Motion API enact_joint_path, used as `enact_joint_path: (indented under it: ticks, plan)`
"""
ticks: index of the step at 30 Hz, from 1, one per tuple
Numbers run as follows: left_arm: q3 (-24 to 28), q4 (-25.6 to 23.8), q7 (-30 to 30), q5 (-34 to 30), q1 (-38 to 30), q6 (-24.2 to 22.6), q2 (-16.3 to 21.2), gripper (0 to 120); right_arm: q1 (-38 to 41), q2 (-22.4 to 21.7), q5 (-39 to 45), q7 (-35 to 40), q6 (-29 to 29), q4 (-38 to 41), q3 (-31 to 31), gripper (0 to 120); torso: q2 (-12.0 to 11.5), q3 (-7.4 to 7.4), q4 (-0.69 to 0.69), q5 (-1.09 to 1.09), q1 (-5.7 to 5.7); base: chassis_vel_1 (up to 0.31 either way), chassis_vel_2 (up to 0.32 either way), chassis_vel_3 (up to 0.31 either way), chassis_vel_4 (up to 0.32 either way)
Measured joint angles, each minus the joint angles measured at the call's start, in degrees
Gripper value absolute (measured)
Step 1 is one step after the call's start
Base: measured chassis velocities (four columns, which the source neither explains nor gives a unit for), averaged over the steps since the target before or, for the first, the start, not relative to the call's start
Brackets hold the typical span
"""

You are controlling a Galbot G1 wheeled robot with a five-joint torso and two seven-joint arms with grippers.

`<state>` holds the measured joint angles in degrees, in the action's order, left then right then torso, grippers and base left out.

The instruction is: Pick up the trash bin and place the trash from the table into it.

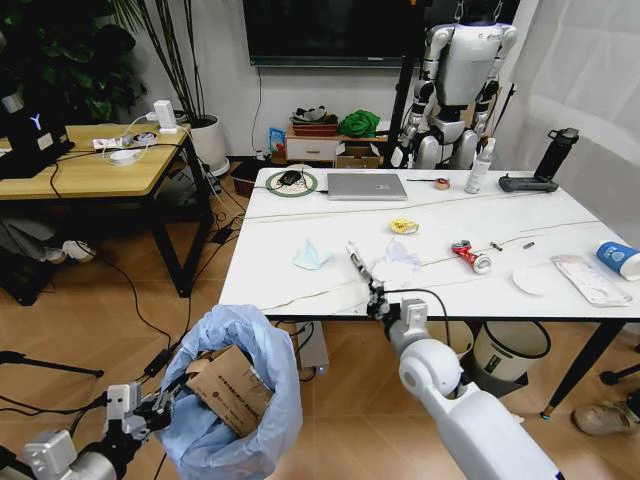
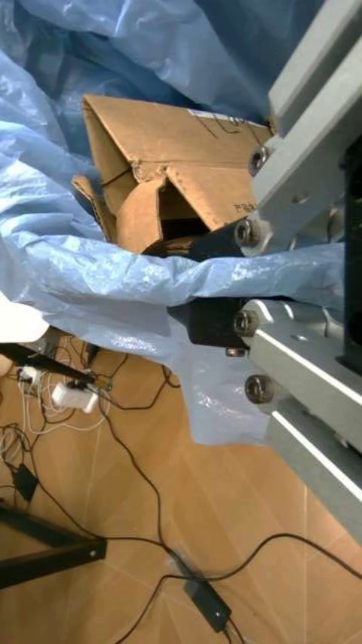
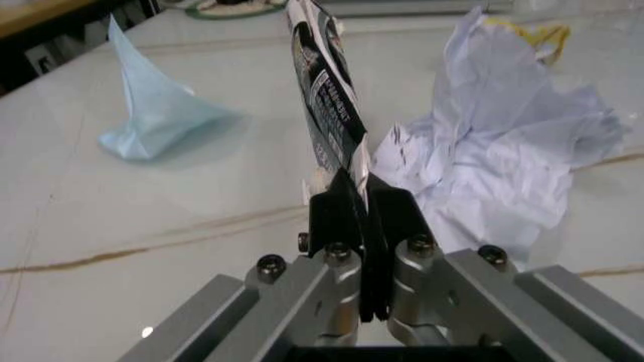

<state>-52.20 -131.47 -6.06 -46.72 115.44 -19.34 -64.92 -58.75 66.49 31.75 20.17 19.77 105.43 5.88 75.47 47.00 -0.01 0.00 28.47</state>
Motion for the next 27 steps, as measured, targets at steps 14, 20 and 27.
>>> enact_joint_path:
  ticks: [14, 20, 27]
  plan:
    - [-1.0, -1.3, 0.5, -1.4, 2.1, -0.4, 1.4, 0, 5.7, -7.2, 16.7, -14.9, -15.4, 10.9, -13.1, 0, 0.0, 0.00, 0.02, -0.01, 0.00, 0.000, 0.000, 0.000, 0.000]
    - [-1.7, -1.8, 1.1, -2.6, 1.9, -1.0, 2.2, 0, 12.5, -8.4, 17.3, -18.6, -18.6, 12.8, -24.8, 0, 0.0, 0.00, 0.01, -0.02, 0.00, 0.000, 0.000, 0.000, 0.000]
    - [-2.1, -1.8, 1.3, -2.9, 1.4, -1.2, 2.3, 0, 16.5, -6.5, 14.4, -19.7, -20.3, 12.5, -36.4, 0, 0.0, 0.00, 0.01, 0.00, 0.00, 0.000, 0.000, 0.000, 0.000]
